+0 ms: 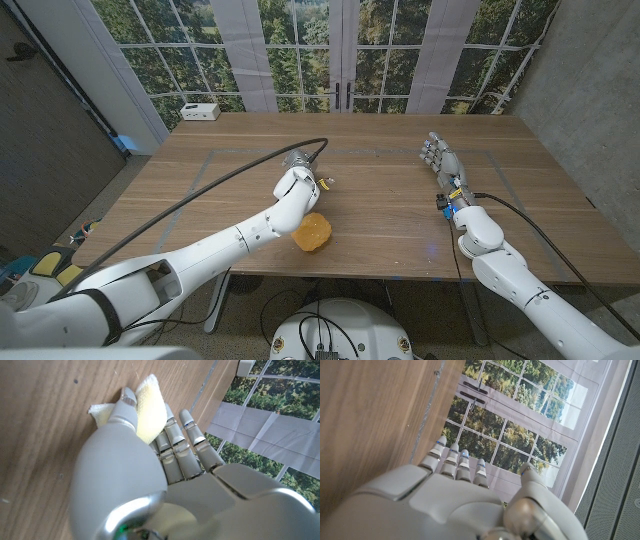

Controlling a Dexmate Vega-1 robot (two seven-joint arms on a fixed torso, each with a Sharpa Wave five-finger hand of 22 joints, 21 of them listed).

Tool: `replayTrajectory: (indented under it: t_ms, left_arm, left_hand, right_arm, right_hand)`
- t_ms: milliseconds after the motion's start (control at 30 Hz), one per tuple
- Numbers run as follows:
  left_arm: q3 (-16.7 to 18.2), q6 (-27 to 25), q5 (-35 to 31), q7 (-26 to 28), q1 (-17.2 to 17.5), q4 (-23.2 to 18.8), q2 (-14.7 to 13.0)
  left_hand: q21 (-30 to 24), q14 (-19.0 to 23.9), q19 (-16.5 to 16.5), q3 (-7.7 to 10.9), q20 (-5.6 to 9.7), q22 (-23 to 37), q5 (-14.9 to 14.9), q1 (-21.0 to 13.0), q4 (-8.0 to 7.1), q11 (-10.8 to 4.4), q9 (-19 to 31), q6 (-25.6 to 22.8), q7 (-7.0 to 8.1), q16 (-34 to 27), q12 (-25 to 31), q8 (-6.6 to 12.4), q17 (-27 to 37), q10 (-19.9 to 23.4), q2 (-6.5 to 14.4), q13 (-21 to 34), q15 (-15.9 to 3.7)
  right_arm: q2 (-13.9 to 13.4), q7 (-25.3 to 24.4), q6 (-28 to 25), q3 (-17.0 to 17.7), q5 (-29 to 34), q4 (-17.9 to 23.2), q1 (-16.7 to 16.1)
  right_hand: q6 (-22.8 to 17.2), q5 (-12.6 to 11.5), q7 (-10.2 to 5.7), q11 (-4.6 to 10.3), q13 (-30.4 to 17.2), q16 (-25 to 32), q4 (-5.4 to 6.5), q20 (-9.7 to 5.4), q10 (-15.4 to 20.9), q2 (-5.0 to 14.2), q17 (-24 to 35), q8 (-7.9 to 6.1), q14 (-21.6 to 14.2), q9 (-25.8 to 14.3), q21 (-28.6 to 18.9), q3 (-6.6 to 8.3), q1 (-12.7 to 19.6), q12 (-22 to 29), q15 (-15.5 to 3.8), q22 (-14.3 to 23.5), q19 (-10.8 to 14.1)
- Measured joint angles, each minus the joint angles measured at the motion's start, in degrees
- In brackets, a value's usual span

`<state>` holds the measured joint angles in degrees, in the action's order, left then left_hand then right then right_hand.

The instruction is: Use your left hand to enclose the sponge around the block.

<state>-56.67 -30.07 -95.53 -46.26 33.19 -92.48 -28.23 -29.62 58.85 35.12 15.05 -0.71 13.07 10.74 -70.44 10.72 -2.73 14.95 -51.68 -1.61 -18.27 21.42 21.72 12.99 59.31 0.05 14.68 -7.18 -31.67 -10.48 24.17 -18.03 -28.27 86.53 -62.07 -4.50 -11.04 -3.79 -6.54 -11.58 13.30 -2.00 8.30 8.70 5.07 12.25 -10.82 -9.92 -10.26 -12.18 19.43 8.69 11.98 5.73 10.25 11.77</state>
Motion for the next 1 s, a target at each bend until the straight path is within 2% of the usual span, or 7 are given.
replayTrajectory:
  t_ms: [167, 300, 533, 667, 867, 900, 1000]
  left_arm:
    - [0.28, -0.75, 1.22, 2.34, 0.74, 0.01, -0.54]
    - [0.88, -1.31, 2.0, 4.01, 1.77, -0.35, -1.14]
    - [3.18, -4.39, 7.29, 13.48, 4.47, -1.82, -1.97]
    - [4.81, -5.56, 10.68, 18.21, 5.96, -3.11, -2.27]
    - [7.48, -6.66, 16.65, 25.83, 7.87, -5.27, -2.52]
    - [7.92, -6.66, 16.65, 25.83, 8.23, -5.61, -2.53]
    - [9.15, -7.22, 21.76, 33.05, 9.11, -6.64, -2.61]
  left_hand:
    - [-1.53, 0.52, 0.41, -0.56, 0.41, 0.57, 0.0, -1.85, -0.56, 0.59, 0.52, -0.31, -0.3, -0.61, 0.22, 2.29, 0.44, 0.59, -0.05, 1.7, 0.52]
    - [-2.22, 0.92, 0.82, -0.78, 0.82, 0.65, 0.0, -2.55, -0.78, 1.14, 1.19, -0.81, -0.81, -0.84, 0.39, 2.63, 0.47, 1.14, -0.43, 1.74, 0.92]
    - [-2.62, 1.32, 0.82, -0.76, 0.82, 0.92, 0.0, -4.12, -0.76, 1.2, 0.61, -2.11, -1.33, -1.26, 0.73, 2.69, 0.43, 1.2, -0.18, 2.04, 1.32]
    - [-3.0, 1.43, 0.82, -0.76, 0.82, 0.92, 0.0, -4.18, -0.76, 1.31, 0.55, -2.93, -0.54, -1.3, 0.82, 2.67, 0.48, 1.31, -0.12, 2.04, 1.22]
    - [-3.8, 2.33, 1.25, -1.29, 0.81, 1.18, -0.09, -4.18, -1.24, 1.32, 0.14, -3.24, -0.23, -2.11, 0.83, 2.68, 1.15, 1.32, -0.13, 2.04, 0.95]
    - [-3.88, 2.33, 1.35, -1.4, 0.71, 1.19, 0.07, -4.18, -1.33, 1.32, 0.04, -3.24, -0.23, -2.29, 0.85, 2.68, 1.18, 1.32, -0.13, 2.04, 0.95]
    - [-4.1, 2.88, 1.34, -1.49, 0.72, 1.19, 0.51, -4.18, -1.38, 1.32, 0.04, -3.24, -0.23, -2.44, 1.04, 2.68, 1.28, 1.32, -0.13, 2.04, 0.61]
  right_arm:
    - [-0.02, -0.01, -0.17, -0.02, 0.08, 0.01, 0.25]
    - [-0.01, 0.02, -0.3, -0.15, 0.17, -0.05, 0.52]
    - [0.08, 0.19, -0.55, -0.38, 0.21, -0.44, 1.2]
    - [0.15, 0.4, -0.64, -0.51, 0.22, -0.67, 1.58]
    - [0.28, 0.71, -0.7, -0.74, 0.22, -1.02, 2.0]
    - [0.28, 0.76, -0.7, -0.74, 0.22, -1.02, 2.0]
    - [0.33, 0.87, -0.73, -0.81, 0.22, -1.2, 2.28]
  right_hand:
    - [0.0, 0.0, 0.0, 0.0, 0.0, 0.0, 0.0, 0.0, 0.0, 0.0, 0.0, 0.0, 0.0, 0.0, 0.0, 0.0, 0.0, 0.0, 0.0, 0.0, 0.0]
    - [0.0, 0.0, 0.0, 0.0, 0.0, 0.0, 0.0, 0.0, 0.0, 0.0, 0.0, 0.0, 0.0, 0.0, 0.0, 0.0, 0.0, 0.0, 0.0, 0.0, 0.0]
    - [0.0, 0.0, 0.0, 0.0, 0.0, 0.0, 0.0, 0.0, 0.0, 0.0, 0.01, 0.0, 0.0, 0.0, 0.0, 0.0, 0.0, 0.0, -0.01, 0.0, 0.0]
    - [0.0, 0.0, 0.0, 0.0, 0.0, 0.0, 0.0, 0.0, 0.0, 0.0, 0.01, 0.0, -0.31, 0.0, 0.0, 0.0, 0.0, 0.0, -0.32, 0.0, 0.0]
    - [0.0, 0.0, 0.0, 0.0, 0.0, 0.0, 0.0, 0.0, 0.0, 0.24, 0.01, 0.0, -0.31, 0.0, 0.0, 0.0, -0.24, 0.0, -0.32, 0.0, 0.0]
    - [0.0, 0.0, 0.0, 0.0, 0.0, 0.0, 0.0, 0.0, 0.0, 0.24, 0.01, 0.0, -0.31, 0.0, 0.0, 0.0, -0.24, 0.0, -0.32, 0.0, 0.0]
    - [0.0, 0.0, 0.0, 0.0, 0.01, 0.0, 0.13, 0.0, 0.0, 0.24, 0.01, 0.0, -0.31, 0.0, 0.0, 0.13, -0.24, 0.0, -0.32, 0.0, 0.0]
